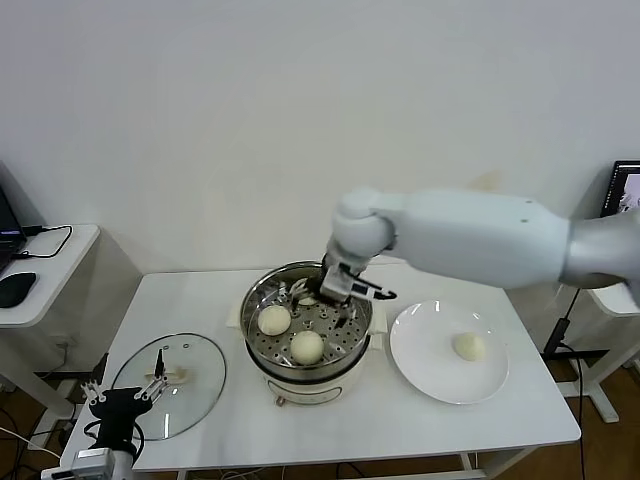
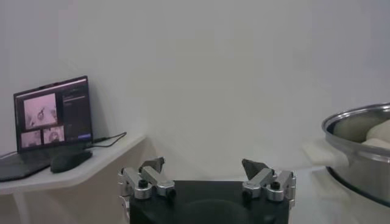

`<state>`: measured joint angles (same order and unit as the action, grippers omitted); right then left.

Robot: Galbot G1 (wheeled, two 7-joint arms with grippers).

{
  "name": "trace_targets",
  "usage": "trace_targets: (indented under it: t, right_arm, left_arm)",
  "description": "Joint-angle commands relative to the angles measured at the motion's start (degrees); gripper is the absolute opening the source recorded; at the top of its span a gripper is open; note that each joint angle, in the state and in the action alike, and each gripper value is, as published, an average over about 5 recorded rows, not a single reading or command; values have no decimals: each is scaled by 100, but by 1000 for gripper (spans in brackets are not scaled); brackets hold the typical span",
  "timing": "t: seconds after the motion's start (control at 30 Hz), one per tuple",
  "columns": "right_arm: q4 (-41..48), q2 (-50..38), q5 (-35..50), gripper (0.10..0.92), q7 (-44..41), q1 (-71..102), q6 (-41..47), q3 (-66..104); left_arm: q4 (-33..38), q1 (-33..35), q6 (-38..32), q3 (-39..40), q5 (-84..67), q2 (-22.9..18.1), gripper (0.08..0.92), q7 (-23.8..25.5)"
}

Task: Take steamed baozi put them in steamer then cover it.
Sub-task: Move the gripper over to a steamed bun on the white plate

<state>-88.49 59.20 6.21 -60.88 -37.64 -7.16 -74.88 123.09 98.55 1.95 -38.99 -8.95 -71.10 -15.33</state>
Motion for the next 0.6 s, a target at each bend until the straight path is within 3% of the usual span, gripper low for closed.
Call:
trace_targets:
  t: [0.03, 0.3, 0.6]
  right_arm:
    - [-474, -1913, 312, 823, -298, -37, 2108, 406]
    - [-153, -3109, -582, 823, -376, 972, 2015, 788]
    - [572, -3187, -1238, 823, -382, 2705, 1740, 2109]
  left_arm:
    - [-10, -38, 3, 82, 5, 90, 823, 9]
    - [-53, -10, -8, 139, 26, 160, 823, 8]
    - [-104, -12, -9, 217, 85, 129, 823, 10]
